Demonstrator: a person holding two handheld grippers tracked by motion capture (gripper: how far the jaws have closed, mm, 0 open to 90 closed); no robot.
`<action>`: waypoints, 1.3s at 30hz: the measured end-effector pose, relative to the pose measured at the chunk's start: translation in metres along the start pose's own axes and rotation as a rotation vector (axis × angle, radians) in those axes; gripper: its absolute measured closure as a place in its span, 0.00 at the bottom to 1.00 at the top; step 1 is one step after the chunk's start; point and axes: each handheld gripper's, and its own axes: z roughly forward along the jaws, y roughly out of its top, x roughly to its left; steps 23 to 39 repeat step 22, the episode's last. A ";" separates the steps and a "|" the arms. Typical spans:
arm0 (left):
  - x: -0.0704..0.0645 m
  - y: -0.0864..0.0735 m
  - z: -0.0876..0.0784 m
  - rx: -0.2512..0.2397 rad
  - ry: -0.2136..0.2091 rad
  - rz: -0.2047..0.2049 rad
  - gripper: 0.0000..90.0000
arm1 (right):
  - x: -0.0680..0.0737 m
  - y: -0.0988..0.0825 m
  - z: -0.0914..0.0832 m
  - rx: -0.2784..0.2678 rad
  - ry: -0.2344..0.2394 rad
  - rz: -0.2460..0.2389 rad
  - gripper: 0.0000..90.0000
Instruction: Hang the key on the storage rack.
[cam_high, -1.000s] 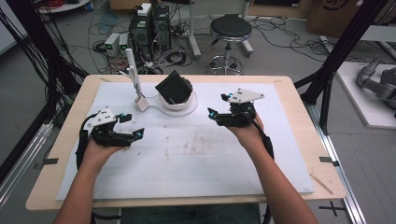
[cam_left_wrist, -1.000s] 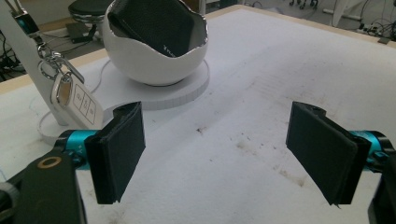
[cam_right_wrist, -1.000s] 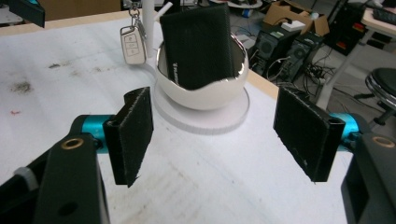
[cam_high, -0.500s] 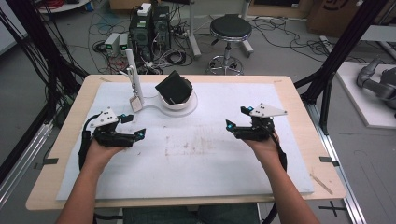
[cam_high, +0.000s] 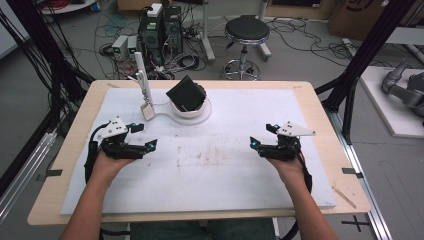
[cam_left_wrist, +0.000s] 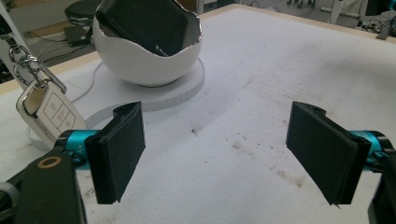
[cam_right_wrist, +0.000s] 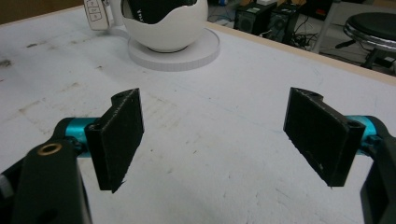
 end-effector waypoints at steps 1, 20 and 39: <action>0.000 0.000 -0.001 0.000 0.000 0.001 0.22 | 0.000 0.000 0.001 0.001 -0.001 -0.001 0.23; 0.002 -0.003 -0.003 0.010 0.002 -0.010 0.22 | -0.003 -0.004 0.008 0.031 -0.006 0.015 0.23; 0.003 -0.003 -0.003 0.008 0.004 -0.010 0.22 | -0.003 -0.004 0.008 0.029 -0.005 0.019 0.23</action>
